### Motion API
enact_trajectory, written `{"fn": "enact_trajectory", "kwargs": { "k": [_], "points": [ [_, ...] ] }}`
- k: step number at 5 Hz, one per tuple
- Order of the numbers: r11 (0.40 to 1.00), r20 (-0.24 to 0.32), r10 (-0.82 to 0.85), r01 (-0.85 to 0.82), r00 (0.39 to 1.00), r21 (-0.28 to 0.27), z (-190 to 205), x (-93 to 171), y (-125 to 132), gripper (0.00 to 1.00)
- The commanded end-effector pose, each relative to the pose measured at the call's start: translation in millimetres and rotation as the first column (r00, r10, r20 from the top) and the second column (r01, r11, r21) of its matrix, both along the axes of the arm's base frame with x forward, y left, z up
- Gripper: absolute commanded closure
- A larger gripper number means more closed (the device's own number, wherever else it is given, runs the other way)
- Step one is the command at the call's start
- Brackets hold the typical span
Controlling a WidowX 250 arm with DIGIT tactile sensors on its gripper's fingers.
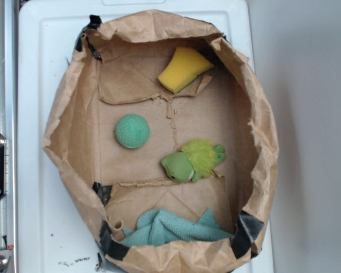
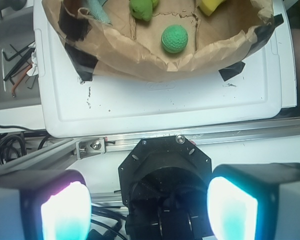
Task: Grab the green ball.
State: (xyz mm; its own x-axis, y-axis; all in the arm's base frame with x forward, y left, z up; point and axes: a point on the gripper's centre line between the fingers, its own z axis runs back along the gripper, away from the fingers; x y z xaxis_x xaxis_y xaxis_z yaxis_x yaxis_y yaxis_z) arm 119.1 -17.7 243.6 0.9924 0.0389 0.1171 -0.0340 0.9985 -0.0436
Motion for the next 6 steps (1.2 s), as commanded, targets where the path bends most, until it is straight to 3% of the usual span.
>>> {"fn": "enact_trajectory", "kwargs": {
  "k": [1,2,5,6],
  "points": [
    [1.0,0.0,0.0,0.0,1.0,0.0,0.0,0.0,0.0,0.0],
    [0.999,0.006,0.035,-0.035,0.999,0.02,-12.7,43.2,9.4,0.0],
    [0.999,0.058,-0.008,0.005,0.998,0.038,-51.1,134.2,50.3,0.0],
    [0.996,0.054,-0.083,0.083,0.995,-0.011,-72.1,149.6,58.4,0.0]
  ]
}}
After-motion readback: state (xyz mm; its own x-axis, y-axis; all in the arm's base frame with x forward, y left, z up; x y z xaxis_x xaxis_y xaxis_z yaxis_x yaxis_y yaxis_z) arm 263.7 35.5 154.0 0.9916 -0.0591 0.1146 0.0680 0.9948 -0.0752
